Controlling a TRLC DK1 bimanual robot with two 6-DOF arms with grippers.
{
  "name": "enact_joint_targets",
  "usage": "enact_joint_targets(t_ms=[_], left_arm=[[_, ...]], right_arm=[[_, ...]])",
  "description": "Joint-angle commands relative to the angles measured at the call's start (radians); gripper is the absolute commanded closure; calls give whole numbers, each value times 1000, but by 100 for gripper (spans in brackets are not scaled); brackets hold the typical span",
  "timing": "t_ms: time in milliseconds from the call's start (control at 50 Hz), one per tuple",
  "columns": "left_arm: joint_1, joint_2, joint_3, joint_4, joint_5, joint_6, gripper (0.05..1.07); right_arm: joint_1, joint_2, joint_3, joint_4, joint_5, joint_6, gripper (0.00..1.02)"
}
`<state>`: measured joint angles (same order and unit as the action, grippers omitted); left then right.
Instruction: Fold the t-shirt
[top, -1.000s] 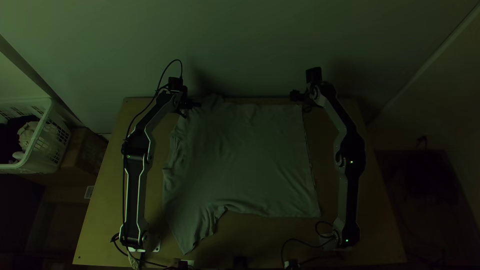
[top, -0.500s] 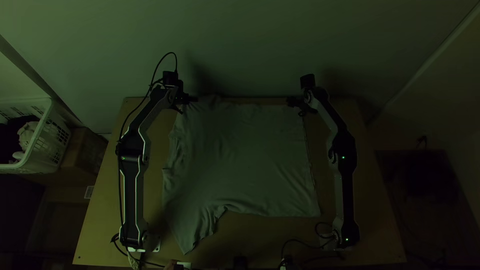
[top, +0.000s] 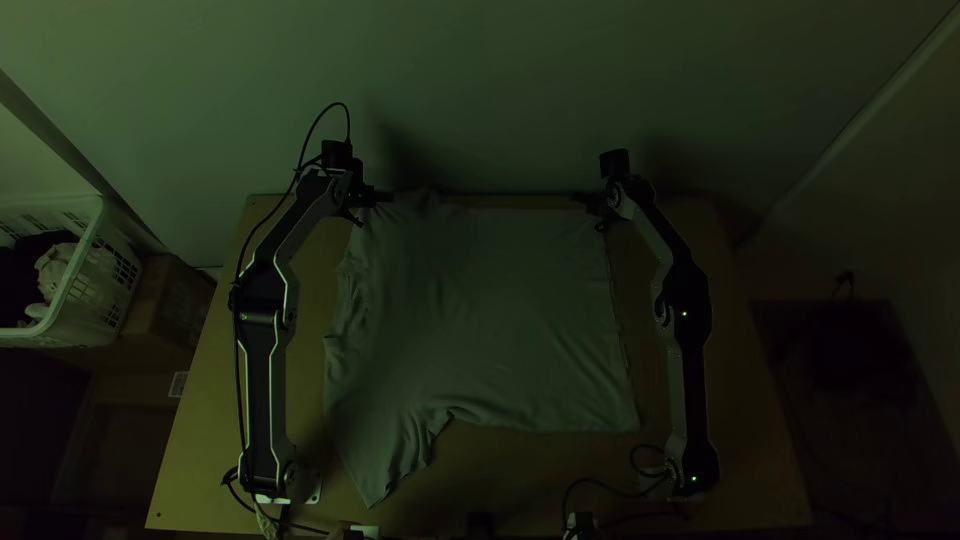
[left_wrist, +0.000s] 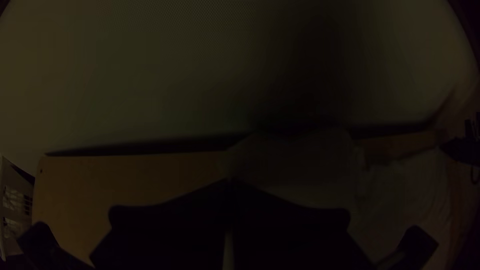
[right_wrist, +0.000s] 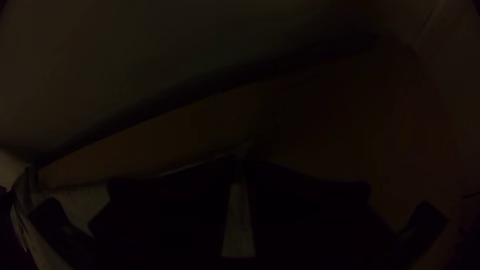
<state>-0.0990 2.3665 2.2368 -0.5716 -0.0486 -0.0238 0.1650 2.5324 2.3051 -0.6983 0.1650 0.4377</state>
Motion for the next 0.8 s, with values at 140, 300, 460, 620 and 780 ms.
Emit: enact_joint_targets(t_ms=[140, 300, 460, 620, 780], left_arm=[[27, -69, 0, -2, -7, -48, 105], [38, -82, -23, -8, -7, -45, 105], [53, -110, -68, -16, 19, -61, 105], [53, -162, -146, -4, 24, -64, 105], [59, -243, -275, 64, 50, -61, 105]], right_arm=[[-13, -61, 17, 71, 13, -7, 100], [-10, -96, 8, 71, 27, -42, 100], [-13, -116, -3, 63, 27, -62, 100], [-12, -150, -29, 25, 27, -73, 100], [-5, -184, -65, -33, 27, -85, 100]])
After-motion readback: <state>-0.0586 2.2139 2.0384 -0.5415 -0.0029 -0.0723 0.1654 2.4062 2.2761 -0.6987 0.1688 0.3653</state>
